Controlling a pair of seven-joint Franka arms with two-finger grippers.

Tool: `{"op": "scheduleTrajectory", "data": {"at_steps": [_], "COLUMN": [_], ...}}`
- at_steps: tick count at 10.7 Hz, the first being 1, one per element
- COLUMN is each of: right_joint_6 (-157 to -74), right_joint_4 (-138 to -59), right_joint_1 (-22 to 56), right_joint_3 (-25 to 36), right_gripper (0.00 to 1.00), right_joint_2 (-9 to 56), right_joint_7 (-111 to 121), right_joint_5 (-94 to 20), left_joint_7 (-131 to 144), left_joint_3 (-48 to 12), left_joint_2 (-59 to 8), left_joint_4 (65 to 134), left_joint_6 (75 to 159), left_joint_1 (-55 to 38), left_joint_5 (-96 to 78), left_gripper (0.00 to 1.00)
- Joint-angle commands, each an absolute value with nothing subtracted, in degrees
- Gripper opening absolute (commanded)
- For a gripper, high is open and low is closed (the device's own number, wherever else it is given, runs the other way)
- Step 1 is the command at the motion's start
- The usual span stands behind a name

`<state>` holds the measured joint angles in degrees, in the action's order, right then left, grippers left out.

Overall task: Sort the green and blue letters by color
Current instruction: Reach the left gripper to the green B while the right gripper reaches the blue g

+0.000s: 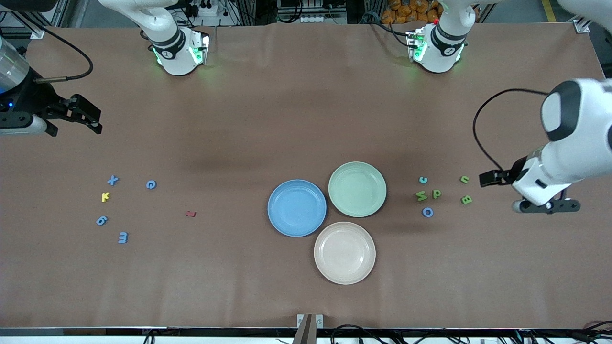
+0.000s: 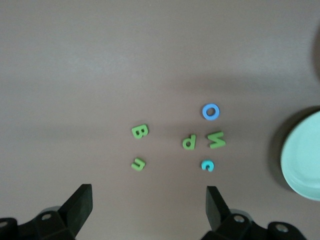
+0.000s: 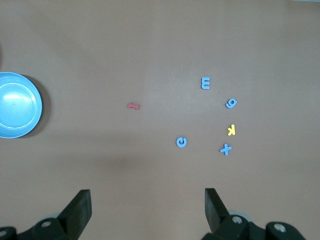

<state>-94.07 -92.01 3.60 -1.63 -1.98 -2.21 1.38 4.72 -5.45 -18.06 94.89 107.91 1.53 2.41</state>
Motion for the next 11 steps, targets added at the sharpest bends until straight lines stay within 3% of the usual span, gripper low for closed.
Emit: {"op": "scheduleTrajectory", "data": {"at_steps": [1, 5, 11], "right_joint_6": [-94.22, -93.96, -94.13], "right_joint_4": [-93.16, -94.48, -94.57], "right_joint_1": [4.30, 4.05, 3.52], "right_joint_3": [-1.49, -1.14, -1.05], "right_gripper": [1.00, 1.00, 1.00], "right_joint_2": [-2.55, -3.43, -3.78], "right_joint_7": [-2.64, -2.64, -2.72], "right_joint_5": [1.76, 1.76, 1.76], "left_joint_7": [4.66, 4.66, 12.37], "left_joint_3": [-5.27, -5.10, -4.83], "left_joint_2": [-18.19, -20.29, -27.33], "left_joint_4": [102.37, 110.73, 111.00], "left_joint_6": [117.65, 131.72, 140.01], "left_joint_1": [1.84, 3.60, 5.01], "left_joint_5": [2.37, 2.55, 2.64], "left_gripper": [1.00, 1.00, 1.00]}}
